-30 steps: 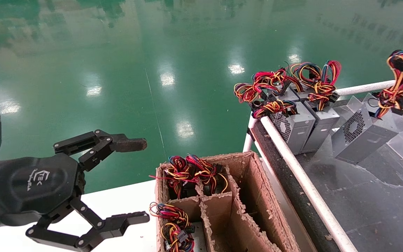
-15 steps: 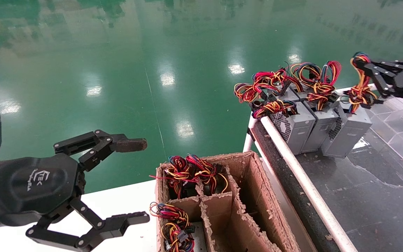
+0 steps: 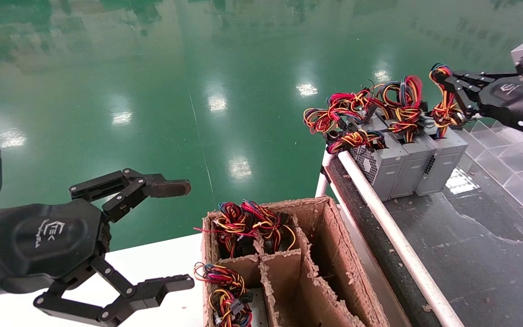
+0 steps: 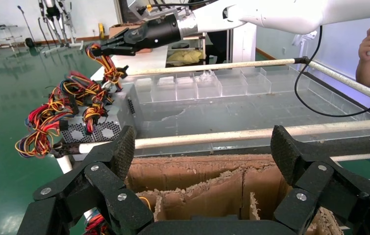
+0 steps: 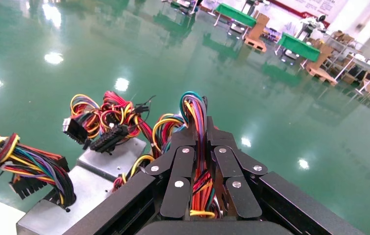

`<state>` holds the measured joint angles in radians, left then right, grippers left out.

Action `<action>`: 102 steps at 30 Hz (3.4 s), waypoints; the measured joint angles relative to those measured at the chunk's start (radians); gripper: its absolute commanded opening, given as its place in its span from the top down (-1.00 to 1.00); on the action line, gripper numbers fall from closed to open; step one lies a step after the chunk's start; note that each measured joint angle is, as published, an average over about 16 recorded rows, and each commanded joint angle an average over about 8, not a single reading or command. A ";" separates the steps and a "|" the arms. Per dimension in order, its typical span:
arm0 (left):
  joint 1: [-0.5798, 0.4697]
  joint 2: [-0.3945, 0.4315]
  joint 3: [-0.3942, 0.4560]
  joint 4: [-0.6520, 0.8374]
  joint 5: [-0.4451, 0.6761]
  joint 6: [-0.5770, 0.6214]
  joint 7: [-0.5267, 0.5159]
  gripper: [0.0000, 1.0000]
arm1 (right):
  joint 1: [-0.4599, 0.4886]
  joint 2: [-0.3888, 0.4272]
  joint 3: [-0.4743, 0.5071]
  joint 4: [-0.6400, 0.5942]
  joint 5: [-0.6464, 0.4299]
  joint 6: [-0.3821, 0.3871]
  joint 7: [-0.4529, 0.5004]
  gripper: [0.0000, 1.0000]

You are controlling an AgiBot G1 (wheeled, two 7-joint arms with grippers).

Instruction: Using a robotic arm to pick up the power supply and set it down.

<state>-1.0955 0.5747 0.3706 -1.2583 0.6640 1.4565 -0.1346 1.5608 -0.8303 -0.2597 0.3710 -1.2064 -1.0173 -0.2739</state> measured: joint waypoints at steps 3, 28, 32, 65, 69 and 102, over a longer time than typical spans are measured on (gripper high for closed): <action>0.000 0.000 0.000 0.000 0.000 0.000 0.000 -1.00 | 0.020 -0.012 -0.001 -0.045 -0.002 -0.007 -0.021 -0.98; 0.000 0.000 0.000 0.000 0.000 0.000 0.000 -1.00 | 0.122 -0.029 0.021 -0.243 0.027 -0.033 -0.123 -1.00; 0.000 0.000 0.000 0.000 0.000 0.000 0.000 -1.00 | 0.123 -0.023 0.036 -0.242 0.052 -0.037 -0.123 -1.00; 0.000 0.000 0.000 0.000 0.000 0.000 0.000 -1.00 | -0.162 0.094 0.023 0.299 0.271 -0.248 0.151 -1.00; 0.000 0.000 0.000 0.000 0.000 0.000 0.000 -1.00 | -0.203 0.110 0.017 0.377 0.297 -0.277 0.190 -1.00; 0.000 0.000 0.000 0.001 -0.001 -0.001 0.000 -1.00 | -0.496 0.223 -0.021 0.930 0.483 -0.485 0.466 -1.00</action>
<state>-1.0953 0.5743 0.3710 -1.2576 0.6635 1.4557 -0.1341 1.0652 -0.6075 -0.2807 1.3010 -0.7238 -1.5021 0.1921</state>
